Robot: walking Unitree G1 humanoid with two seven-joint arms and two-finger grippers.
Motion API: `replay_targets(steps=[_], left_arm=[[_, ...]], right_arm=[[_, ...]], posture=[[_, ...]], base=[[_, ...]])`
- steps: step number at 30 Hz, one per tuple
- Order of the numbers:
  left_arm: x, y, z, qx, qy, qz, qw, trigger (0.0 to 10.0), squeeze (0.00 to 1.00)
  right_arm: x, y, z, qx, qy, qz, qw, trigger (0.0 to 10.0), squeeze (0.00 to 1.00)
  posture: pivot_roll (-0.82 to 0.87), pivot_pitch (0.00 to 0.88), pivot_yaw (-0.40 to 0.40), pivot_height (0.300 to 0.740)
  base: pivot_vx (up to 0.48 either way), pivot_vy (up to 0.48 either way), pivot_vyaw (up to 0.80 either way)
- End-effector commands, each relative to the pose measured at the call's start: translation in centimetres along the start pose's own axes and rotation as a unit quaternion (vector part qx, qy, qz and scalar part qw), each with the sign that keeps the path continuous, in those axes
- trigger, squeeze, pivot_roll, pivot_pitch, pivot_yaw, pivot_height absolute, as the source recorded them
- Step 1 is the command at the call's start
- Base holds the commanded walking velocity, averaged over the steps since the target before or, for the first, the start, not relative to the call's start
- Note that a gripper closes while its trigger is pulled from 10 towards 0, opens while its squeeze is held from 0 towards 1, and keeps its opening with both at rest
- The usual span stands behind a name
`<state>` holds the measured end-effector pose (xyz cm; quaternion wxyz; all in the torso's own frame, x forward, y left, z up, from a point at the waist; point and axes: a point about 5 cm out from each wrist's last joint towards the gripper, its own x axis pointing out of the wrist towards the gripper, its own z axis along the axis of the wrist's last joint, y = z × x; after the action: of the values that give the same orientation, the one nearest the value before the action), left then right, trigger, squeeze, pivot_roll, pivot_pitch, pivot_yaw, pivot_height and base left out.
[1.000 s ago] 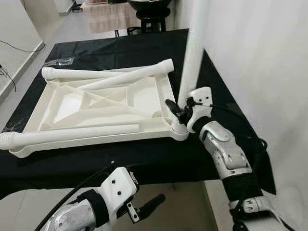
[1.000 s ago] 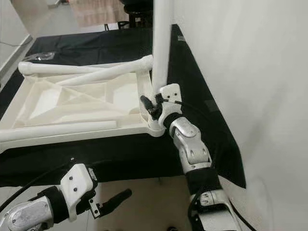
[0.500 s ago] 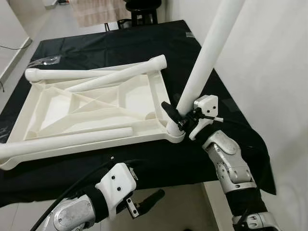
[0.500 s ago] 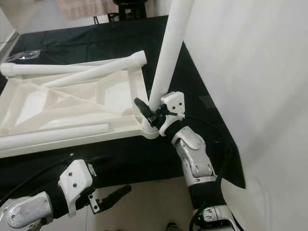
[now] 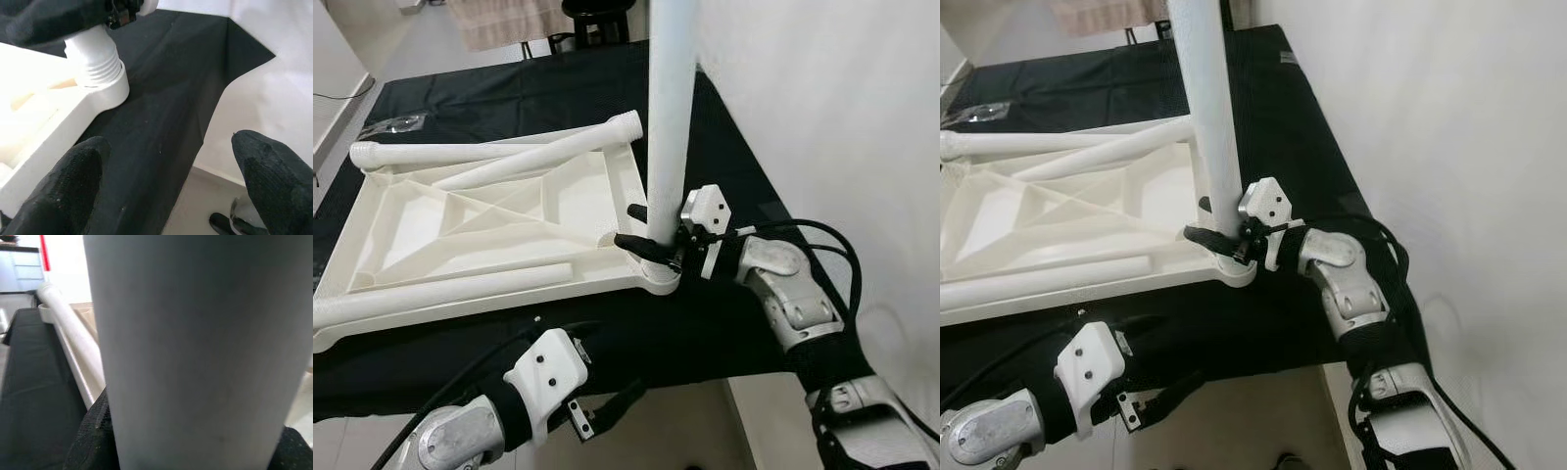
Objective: Building children table
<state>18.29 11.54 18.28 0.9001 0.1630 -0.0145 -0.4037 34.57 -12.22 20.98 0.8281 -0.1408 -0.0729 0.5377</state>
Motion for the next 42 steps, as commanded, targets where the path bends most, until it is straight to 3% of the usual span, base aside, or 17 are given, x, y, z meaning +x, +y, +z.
replay_targets(steps=[1, 7, 12, 22, 26, 32, 38, 42], left_arm=[[-0.3, -0.3, -0.2, -0.007, 0.011, -0.005, 1.0, 10.0, 0.0], [-0.4, -0.4, -0.1, -0.008, 0.011, -0.006, 1.0, 10.0, 0.0], [-0.6, -0.5, 0.1, -0.008, 0.012, -0.008, 1.0, 10.0, 0.0], [-1.2, -0.7, 0.4, -0.008, 0.018, -0.004, 1.0, 10.0, 0.0], [-1.4, -0.8, 0.6, -0.008, 0.02, -0.005, 1.0, 10.0, 0.0], [-1.4, -0.9, 0.8, -0.008, 0.021, -0.005, 1.0, 10.0, 0.0], [-1.1, -0.8, 0.9, -0.01, 0.018, -0.01, 1.0, 10.0, 0.0], [-0.9, -0.8, 0.9, -0.01, 0.016, -0.009, 1.0, 10.0, 0.0]], right_arm=[[-1.0, 1.7, -4.6, 0.097, 0.077, 0.044, 0.991, 10.0, 0.0], [-0.9, 1.8, -3.9, 0.147, 0.039, 0.112, 0.982, 10.0, 0.0], [-0.2, 2.2, -3.9, 0.162, 0.029, 0.169, 0.972, 10.0, 0.0], [0.6, 2.1, -3.1, 0.155, 0.015, 0.223, 0.962, 10.0, 0.0], [0.9, 2.6, -3.3, 0.132, 0.042, 0.259, 0.956, 10.0, 0.0], [1.2, 3.2, -4.5, 0.095, 0.081, 0.246, 0.961, 10.0, 0.0], [1.0, 3.4, -6.7, 0.052, 0.173, 0.196, 0.964, 10.0, 0.0], [1.6, 3.1, -6.3, 0.095, 0.145, 0.164, 0.971, 10.0, 0.0]], posture=[[0.1, 0.247, 0.059, 0.74], [0.1, 0.249, 0.061, 0.74], [0.11, 0.256, 0.057, 0.74], [0.14, 0.278, 0.054, 0.74], [0.15, 0.297, 0.056, 0.74], [0.15, 0.303, 0.056, 0.74], [0.12, 0.301, 0.059, 0.74], [0.11, 0.296, 0.053, 0.74]], base=[[0.0, 0.0, 0.0], [0.0, 0.0, 0.0], [0.0, 0.0, 0.0], [0.0, 0.0, 0.0], [0.0, 0.0, 0.0], [0.0, 0.0, 0.0], [0.0, 0.0, 0.0], [0.0, 0.0, 0.0]])
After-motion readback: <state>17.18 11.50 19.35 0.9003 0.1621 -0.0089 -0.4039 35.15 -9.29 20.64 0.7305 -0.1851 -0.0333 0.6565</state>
